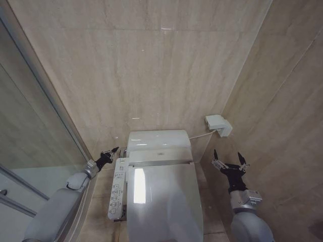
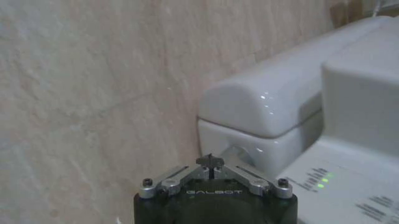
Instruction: Open the toilet lid, clean the toilet bowl with a toilet brush, close the toilet lid, and flush.
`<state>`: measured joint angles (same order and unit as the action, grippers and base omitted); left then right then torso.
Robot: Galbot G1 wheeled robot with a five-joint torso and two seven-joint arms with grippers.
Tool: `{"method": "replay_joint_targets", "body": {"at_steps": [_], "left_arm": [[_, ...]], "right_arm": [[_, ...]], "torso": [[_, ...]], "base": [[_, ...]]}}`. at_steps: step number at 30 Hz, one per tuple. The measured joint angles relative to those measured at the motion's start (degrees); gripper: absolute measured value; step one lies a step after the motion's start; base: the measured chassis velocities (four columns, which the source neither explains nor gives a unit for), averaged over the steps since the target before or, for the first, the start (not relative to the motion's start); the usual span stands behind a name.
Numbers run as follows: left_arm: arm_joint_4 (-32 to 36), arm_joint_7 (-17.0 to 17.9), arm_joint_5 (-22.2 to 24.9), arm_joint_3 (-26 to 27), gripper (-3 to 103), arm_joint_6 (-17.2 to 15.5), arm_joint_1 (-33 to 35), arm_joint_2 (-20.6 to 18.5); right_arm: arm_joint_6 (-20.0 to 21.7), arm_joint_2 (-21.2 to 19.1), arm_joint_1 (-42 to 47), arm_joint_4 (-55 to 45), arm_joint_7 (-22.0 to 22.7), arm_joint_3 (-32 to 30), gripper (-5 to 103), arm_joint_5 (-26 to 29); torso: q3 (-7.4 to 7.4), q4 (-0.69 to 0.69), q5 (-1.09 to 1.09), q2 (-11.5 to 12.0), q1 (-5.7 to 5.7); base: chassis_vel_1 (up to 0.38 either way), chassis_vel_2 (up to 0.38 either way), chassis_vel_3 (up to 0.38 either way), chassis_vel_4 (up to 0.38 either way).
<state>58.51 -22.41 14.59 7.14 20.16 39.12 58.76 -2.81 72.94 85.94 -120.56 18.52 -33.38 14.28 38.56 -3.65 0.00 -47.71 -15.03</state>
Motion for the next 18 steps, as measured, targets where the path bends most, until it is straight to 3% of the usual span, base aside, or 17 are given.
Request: {"method": "replay_joint_targets", "body": {"at_steps": [17,18], "left_arm": [[-1.5,-0.4,-1.2,1.8,0,0.2,1.8,1.0],[-1.6,-0.5,-1.2,1.8,0,0.2,1.8,0.9]], "right_arm": [[0.0,0.0,0.0,0.0,0.0,0.0,100,0.0],[0.0,0.0,0.0,0.0,0.0,0.0,100,0.0]], "torso": [[0.01,0.01,0.02,0.0,0.00],[0.02,0.02,-0.06,0.0,-0.01]], "base": [[0.000,0.000,0.000,0.000],[0.000,0.000,0.000,0.000]]}}
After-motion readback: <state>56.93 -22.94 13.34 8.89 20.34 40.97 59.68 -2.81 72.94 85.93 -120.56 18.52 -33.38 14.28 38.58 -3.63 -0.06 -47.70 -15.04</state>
